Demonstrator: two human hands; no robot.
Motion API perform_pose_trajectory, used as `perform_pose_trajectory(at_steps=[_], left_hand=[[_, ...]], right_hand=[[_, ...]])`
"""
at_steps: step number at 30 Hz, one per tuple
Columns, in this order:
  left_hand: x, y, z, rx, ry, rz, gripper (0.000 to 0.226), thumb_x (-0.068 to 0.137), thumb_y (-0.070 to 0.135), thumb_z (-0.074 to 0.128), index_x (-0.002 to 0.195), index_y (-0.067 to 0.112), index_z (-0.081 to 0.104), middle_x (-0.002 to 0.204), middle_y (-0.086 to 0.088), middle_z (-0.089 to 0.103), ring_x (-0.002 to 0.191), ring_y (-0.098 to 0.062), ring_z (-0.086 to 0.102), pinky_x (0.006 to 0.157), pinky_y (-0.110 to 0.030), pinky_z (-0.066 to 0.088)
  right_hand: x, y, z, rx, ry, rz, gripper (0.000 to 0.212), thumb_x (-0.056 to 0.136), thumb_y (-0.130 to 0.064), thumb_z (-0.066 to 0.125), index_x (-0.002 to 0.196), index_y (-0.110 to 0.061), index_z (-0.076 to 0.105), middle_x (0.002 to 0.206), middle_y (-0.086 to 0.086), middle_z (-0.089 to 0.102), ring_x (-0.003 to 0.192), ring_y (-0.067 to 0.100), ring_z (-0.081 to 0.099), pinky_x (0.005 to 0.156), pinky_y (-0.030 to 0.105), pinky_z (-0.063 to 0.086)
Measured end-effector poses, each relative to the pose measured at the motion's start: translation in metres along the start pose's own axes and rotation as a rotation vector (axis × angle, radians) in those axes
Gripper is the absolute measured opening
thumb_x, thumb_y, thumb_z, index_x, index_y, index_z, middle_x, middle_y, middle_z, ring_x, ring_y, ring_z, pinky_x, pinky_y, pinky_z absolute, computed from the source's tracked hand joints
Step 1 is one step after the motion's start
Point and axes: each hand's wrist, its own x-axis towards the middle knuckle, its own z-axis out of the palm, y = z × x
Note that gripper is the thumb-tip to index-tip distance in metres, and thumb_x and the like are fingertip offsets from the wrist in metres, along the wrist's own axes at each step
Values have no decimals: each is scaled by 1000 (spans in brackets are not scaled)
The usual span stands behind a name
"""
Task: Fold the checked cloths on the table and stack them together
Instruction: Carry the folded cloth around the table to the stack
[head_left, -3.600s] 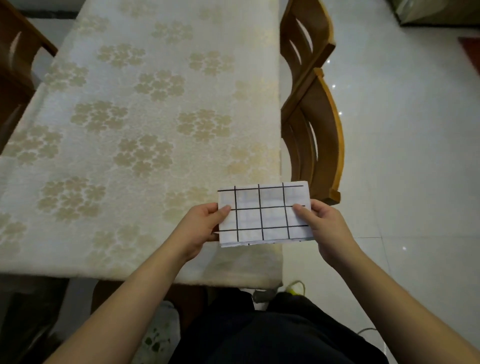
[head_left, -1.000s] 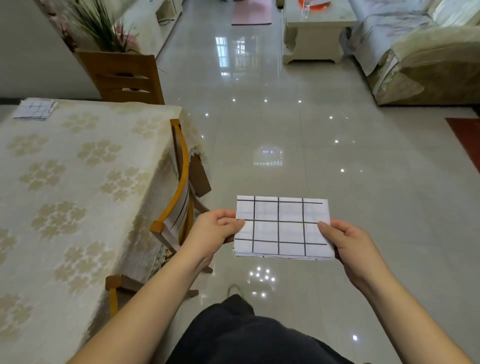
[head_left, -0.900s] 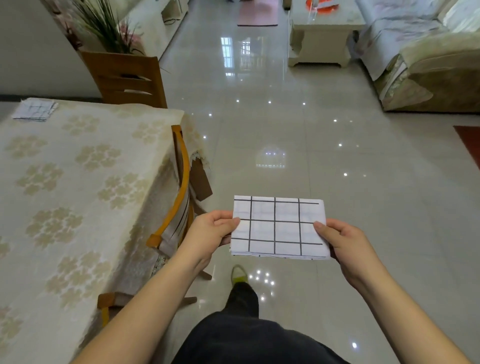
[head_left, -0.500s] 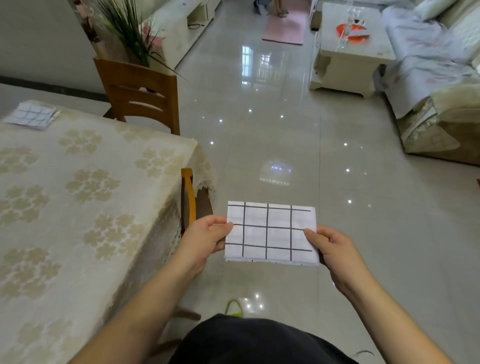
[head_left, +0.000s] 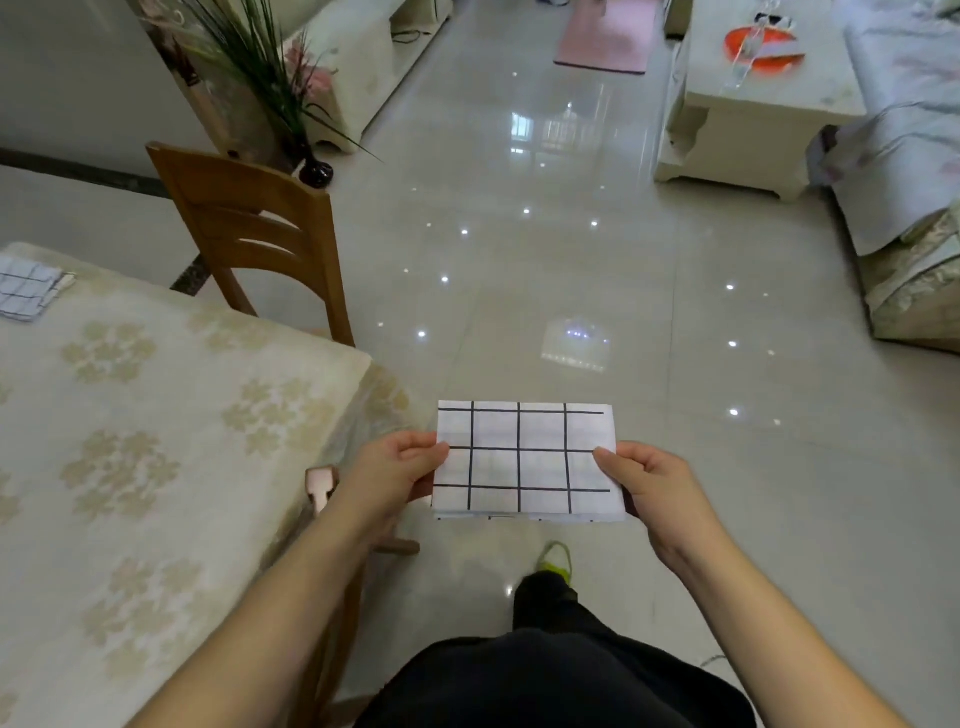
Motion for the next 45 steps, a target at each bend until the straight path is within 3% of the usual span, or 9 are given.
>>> perform_pose_trajectory(at_steps=[6,12,15,19,25,30,34,39,45], left_hand=[[63,66,35,-15,109,-11,22,92,11,65,110,-2,67,69,-9,67,53,-17,53,55,-28,45],[114,120,41,-37,206,54,15,92,13,64,102,6,73,92,-30,68,78,-29,59,83,-46,56],[144,139,29,-65,233,60,14,92,13,64,98,4,73,72,-18,56,66,-22,51,69,-33,53],[192,168,4,-135,271,51,12,94,10,62,100,4,70,59,3,66,54,-7,61,57,-19,54],[264,219,-46,-171,341,47,12,94,15,62,92,15,74,84,-13,75,76,-26,70,81,-41,57],[310,260,-77,-163,377,59,9,95,16,61,99,16,69,81,2,77,76,-14,75,67,-25,59],[349,288,-95,-176,426,69,11,95,16,60,101,16,70,81,1,77,75,-14,74,67,-24,59],[412,317,-112,-176,488,51,24,95,24,61,118,17,67,97,0,76,92,-19,73,87,-39,59],[491,376,-119,-262,597,41,13,97,15,59,103,12,70,87,-4,77,80,-20,73,74,-31,60]], right_hand=[[91,-68,-16,-21,-83,0,16,94,-11,60,93,-3,73,86,12,76,76,24,73,62,28,56],[173,-126,-2,-62,-138,0,13,93,-12,62,95,-5,73,88,10,77,78,22,73,65,28,55],[216,-148,19,-62,-171,10,13,93,-10,61,96,-4,72,88,11,77,76,20,73,61,26,56],[278,-177,60,-105,-212,21,13,92,-9,62,98,-4,72,89,11,77,76,19,73,60,25,56],[360,-228,131,-178,-306,25,16,93,-10,62,102,-2,71,94,11,76,83,22,74,65,24,56],[412,-271,176,-209,-344,5,16,93,-11,62,102,-2,71,94,10,76,83,21,73,65,24,56],[455,-297,205,-230,-383,1,17,93,-11,61,103,-2,71,96,11,76,83,19,73,64,22,55],[527,-330,241,-272,-425,-4,14,93,-12,61,99,-4,71,91,9,77,79,18,73,63,21,55],[633,-374,287,-295,-488,20,13,92,-13,63,100,-7,72,91,8,77,83,22,73,71,31,56]])
